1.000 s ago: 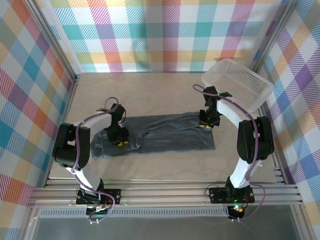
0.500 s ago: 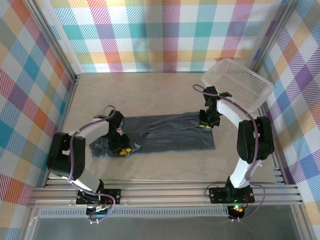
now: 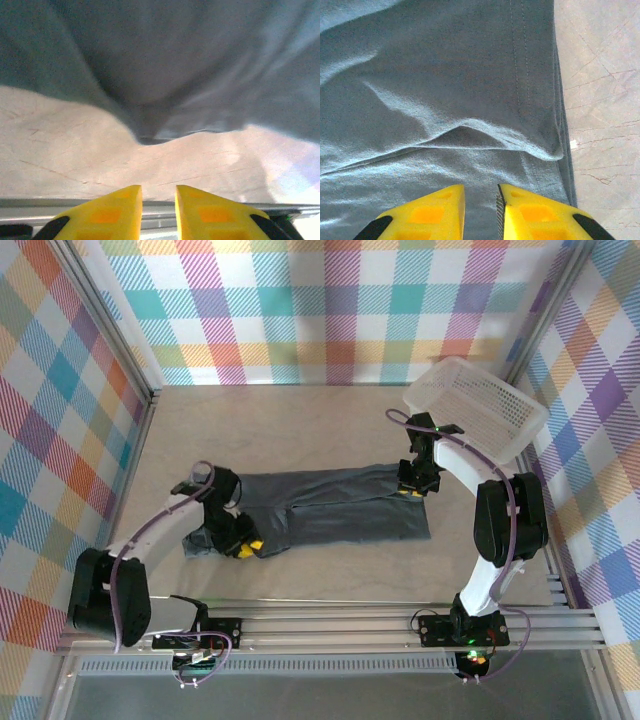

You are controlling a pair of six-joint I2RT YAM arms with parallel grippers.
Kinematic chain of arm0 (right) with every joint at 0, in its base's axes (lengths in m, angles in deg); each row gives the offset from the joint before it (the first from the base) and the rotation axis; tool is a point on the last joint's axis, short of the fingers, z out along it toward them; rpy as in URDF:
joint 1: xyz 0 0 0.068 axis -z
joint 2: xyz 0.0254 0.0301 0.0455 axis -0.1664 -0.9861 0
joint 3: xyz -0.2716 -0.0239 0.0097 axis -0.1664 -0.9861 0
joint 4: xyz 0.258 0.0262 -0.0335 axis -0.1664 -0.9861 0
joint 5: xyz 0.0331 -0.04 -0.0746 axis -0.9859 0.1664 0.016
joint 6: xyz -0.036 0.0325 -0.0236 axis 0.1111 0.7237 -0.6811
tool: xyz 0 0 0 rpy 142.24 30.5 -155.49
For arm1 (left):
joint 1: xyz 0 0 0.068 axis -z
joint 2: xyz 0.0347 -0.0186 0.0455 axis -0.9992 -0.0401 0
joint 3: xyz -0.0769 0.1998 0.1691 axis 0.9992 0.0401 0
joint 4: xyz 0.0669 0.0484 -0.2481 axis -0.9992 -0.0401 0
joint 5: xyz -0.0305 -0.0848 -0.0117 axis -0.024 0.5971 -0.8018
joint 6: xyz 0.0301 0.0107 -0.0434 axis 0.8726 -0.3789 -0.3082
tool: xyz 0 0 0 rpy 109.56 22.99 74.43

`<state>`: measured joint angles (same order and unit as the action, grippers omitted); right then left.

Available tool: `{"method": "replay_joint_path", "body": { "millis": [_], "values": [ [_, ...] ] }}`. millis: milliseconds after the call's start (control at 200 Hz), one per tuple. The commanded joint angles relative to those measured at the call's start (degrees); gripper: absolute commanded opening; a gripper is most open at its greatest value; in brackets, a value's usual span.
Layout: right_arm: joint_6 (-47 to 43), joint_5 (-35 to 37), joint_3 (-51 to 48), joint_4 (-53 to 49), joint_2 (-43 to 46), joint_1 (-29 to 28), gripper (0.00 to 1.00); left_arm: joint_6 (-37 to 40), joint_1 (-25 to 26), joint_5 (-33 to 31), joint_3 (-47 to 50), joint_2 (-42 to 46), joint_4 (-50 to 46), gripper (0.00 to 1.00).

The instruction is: Fold and stack the t-shirts

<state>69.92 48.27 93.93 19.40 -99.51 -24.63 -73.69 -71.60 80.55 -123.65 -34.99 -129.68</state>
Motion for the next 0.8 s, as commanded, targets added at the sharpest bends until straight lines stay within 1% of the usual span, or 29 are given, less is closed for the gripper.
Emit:
{"method": "replay_joint_path", "body": {
  "millis": [0,45,155,230,310,365,485,565,630,710,795],
  "values": [
    [-0.3,-1.0,-0.6,0.1,1.6,-0.2,0.25,-0.6,-0.9,-11.8,-5.4,-0.7,-3.9,0.34],
    [-0.3,-1.1,-0.6,0.2,1.7,-0.2,0.25,-1.0,-2.3,-13.6,-5.7,-1.9,-3.3,0.34],
    [-0.3,-1.5,-0.7,0.4,1.6,-0.2,0.25,-1.7,-4.5,-14.2,-5.0,-5.4,3.8,0.34],
    [-0.3,-1.5,-0.8,0.3,1.6,-0.3,0.25,-0.3,-4.5,-14.7,-6.6,-9.5,7.4,0.31],
    [-0.4,-1.4,-0.9,0.4,1.9,-0.3,0.25,1.2,-4.2,-13.6,-8.1,-14.2,8.3,0.27],
    [-0.3,-1.4,-1.1,0.4,2.0,-0.3,0.26,2.6,-3.3,-14.5,-8.5,-16.1,8.4,0.27],
    [-0.3,-1.6,-1.5,0.6,2.1,-0.4,0.26,5.6,-1.7,-17.5,-6.9,-17.4,8.4,0.27],
    [-0.4,-1.9,-1.6,0.9,2.3,-0.3,0.26,6.8,-1.1,-20.6,-4.5,-16.3,6.9,0.25],
    [-0.8,-2.7,-1.7,1.5,2.7,-0.3,0.26,6.8,-1.0,-21.6,-2.0,-14.7,5.6,0.24],
    [-2.2,-7.1,-2.6,5.0,4.8,-0.4,0.26,5.9,-1.0,-21.9,0.9,-11.5,3.8,0.23],
    [-3.3,-16.5,-6.1,12.8,9.7,-0.4,0.29,4.3,-1.1,-21.8,3.8,-7.5,1.8,0.22]
  ]
}}
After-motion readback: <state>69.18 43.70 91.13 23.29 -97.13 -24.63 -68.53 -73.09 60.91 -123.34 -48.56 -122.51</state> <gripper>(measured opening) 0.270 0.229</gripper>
